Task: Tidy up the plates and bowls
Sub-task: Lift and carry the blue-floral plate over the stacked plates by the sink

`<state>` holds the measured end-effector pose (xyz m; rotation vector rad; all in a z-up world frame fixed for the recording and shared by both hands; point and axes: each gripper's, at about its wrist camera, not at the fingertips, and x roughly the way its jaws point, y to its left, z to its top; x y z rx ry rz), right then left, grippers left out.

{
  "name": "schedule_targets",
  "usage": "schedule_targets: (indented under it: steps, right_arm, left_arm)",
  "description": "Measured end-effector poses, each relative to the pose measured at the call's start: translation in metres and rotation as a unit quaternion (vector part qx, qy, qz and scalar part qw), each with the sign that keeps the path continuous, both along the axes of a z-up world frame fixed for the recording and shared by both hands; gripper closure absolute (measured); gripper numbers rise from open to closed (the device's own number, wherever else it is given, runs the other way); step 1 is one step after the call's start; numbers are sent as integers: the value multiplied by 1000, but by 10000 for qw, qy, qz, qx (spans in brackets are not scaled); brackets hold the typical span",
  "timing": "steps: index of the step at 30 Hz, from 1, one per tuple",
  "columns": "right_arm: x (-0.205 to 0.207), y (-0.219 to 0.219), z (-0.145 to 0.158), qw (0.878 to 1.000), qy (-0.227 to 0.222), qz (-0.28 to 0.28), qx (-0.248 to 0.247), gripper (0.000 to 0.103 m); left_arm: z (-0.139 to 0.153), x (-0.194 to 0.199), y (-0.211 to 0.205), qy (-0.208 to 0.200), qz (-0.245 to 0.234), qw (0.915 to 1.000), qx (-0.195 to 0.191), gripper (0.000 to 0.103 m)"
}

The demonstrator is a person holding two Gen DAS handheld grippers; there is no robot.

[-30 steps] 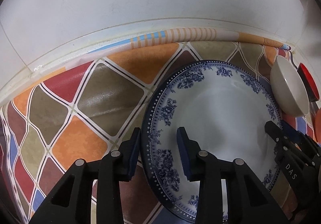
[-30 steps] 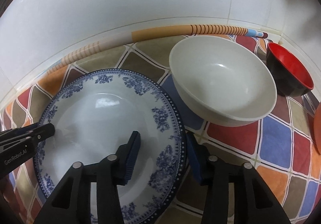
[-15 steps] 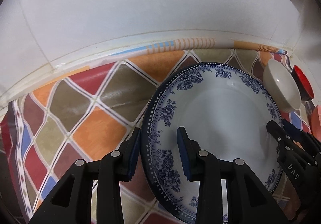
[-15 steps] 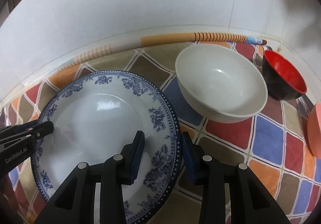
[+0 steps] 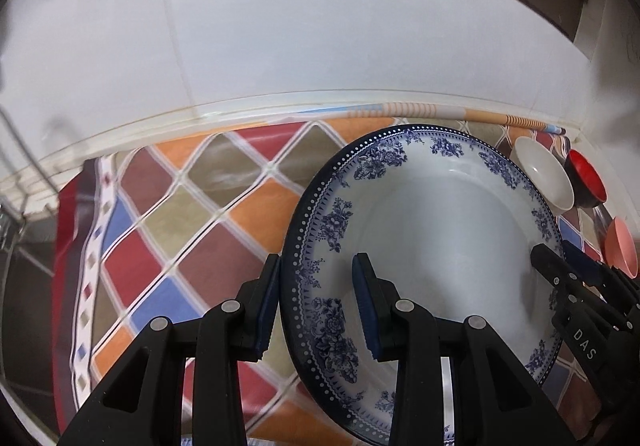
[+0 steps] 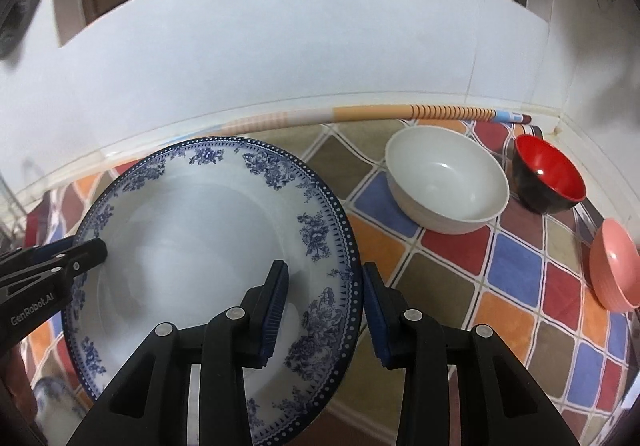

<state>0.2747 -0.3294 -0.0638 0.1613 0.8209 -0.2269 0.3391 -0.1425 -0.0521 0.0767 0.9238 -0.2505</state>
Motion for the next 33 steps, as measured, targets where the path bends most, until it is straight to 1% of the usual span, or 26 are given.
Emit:
schedule_targets:
  steps: [10,18,26,33]
  right_arm:
    - [-40,38,18,9990,-121,430,-87,65]
    - [-68,69,25,9974,-127,705,-106,65]
    - [-89,103,23,9955,-24,939,-83,65]
    - [-106,135,15,9940,197,1077,-62,65]
  left_arm:
    - [17,-55,49,-110,389,9992,-55,67]
    - [21,-89,83,-84,626,9980,-69,67]
    - [14,-119,118,40,791,9969,-38,67]
    - [-2,-142,149,260,875,9958,25,67]
